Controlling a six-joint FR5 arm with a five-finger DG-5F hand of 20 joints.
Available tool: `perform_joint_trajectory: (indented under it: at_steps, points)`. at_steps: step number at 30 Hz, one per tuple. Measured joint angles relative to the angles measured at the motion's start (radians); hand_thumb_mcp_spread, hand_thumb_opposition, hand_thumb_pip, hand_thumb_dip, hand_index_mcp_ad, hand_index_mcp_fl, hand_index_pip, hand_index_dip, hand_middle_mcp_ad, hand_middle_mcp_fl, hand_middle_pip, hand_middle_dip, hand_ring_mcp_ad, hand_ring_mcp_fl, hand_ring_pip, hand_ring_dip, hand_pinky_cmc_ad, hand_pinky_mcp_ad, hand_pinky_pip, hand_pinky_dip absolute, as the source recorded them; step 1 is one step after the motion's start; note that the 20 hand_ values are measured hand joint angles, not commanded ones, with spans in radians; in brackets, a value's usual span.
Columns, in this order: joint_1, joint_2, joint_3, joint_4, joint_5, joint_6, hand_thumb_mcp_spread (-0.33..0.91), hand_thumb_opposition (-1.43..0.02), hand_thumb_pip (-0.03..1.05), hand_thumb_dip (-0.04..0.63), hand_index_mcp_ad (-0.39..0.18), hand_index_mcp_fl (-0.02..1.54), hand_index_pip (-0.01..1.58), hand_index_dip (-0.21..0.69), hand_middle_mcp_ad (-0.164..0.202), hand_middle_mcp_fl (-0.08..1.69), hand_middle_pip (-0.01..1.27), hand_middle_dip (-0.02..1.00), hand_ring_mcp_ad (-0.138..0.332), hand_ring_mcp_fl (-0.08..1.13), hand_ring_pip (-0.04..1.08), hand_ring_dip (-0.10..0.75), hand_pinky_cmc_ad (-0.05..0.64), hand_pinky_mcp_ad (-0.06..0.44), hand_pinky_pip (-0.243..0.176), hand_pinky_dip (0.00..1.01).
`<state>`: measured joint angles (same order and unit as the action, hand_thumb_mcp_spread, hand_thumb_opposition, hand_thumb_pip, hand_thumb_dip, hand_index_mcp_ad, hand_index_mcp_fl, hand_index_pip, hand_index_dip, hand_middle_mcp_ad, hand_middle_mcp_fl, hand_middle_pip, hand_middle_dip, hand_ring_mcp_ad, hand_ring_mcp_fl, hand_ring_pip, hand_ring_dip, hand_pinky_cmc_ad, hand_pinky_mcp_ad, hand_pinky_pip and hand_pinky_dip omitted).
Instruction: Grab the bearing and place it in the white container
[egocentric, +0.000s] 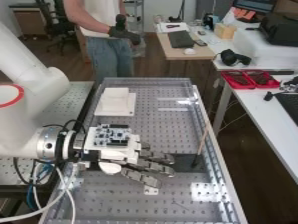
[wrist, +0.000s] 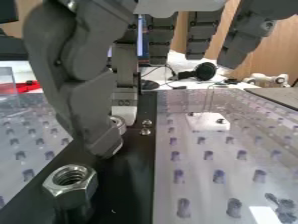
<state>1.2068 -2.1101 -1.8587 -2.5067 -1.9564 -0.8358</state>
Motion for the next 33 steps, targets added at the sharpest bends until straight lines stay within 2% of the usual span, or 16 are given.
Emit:
perform_joint_trajectory:
  at_steps: [2,6,9,13,27,33]
  points:
    - [0.000,0.000,0.001,0.001,0.000,0.000,0.44,-0.97,0.60,0.300,-0.101,0.27,1.49,0.138,0.033,0.00,0.13,0.14,0.145,0.00,0.09,0.051,0.367,0.265,-0.091,0.18]
    - [-0.001,0.001,0.003,-0.002,-0.002,-0.001,0.44,-0.97,0.59,0.298,-0.101,0.27,1.49,0.138,0.033,0.00,0.13,0.14,0.145,0.00,0.09,0.051,0.367,0.265,-0.091,0.18]
    - [-0.002,0.008,0.003,-0.004,-0.007,0.001,0.44,-0.99,0.53,0.297,-0.101,0.35,1.49,0.138,0.037,0.00,0.13,0.14,0.145,0.00,0.09,0.051,0.367,0.265,-0.091,0.18]
    - [-0.005,0.028,0.000,-0.003,-0.017,0.005,0.44,-0.99,0.53,0.300,-0.101,0.36,1.49,0.138,0.033,0.00,0.13,0.14,0.145,0.00,0.09,0.051,0.367,0.265,-0.091,0.18]
    - [-0.016,0.125,-0.037,-0.016,-0.074,0.021,0.44,-0.99,0.53,0.297,-0.101,0.36,1.49,0.138,0.033,0.00,0.14,0.14,0.145,0.00,0.09,0.051,0.367,0.265,-0.091,0.18]
    - [-0.012,0.191,-0.074,-0.031,-0.088,0.018,0.44,-0.99,0.53,0.300,-0.101,0.36,1.49,0.138,0.033,0.00,0.14,0.14,0.145,0.00,0.09,0.051,0.367,0.265,-0.091,0.18]
